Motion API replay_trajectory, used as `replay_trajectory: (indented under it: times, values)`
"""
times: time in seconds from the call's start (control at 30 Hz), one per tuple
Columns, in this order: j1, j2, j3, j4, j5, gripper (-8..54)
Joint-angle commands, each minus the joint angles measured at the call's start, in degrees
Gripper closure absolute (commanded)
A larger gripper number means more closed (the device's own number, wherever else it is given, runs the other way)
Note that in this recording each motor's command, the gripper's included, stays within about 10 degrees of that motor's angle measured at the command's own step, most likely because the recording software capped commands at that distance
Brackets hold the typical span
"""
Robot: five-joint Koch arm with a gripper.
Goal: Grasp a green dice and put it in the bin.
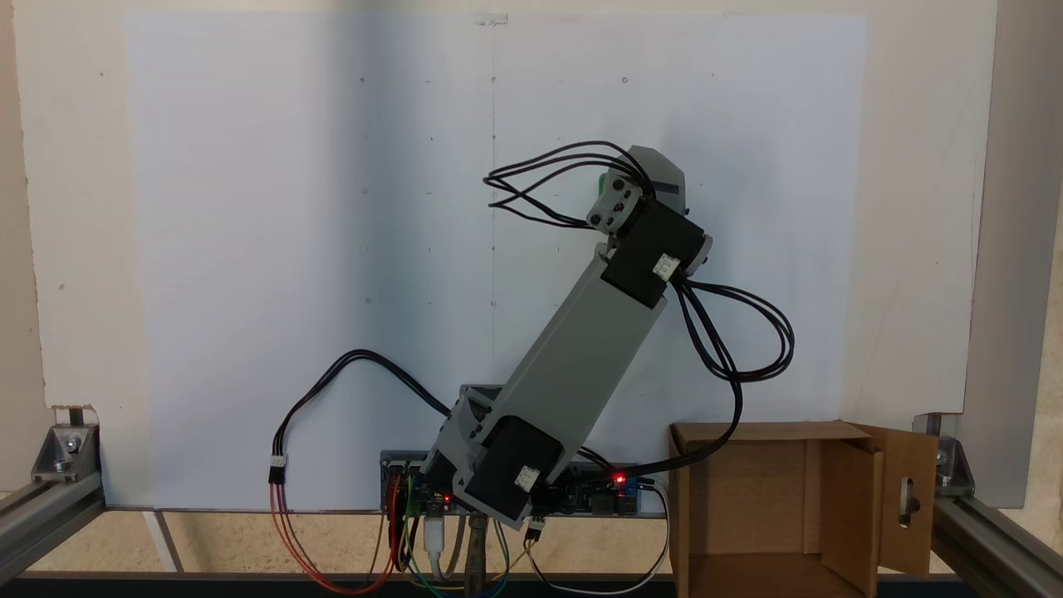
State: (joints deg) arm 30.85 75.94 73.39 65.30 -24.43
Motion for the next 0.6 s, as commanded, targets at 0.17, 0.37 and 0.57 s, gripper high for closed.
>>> replay_trajectory:
  times: [0.17,0.37,0.57]
  values:
    - [-0.44,0.70,3.34,-4.39,-6.15,1.5]
    - [-0.44,0.70,7.65,-8.26,-8.53,1.6]
    - [-0.44,-0.26,10.55,-13.36,-8.61,1.7]
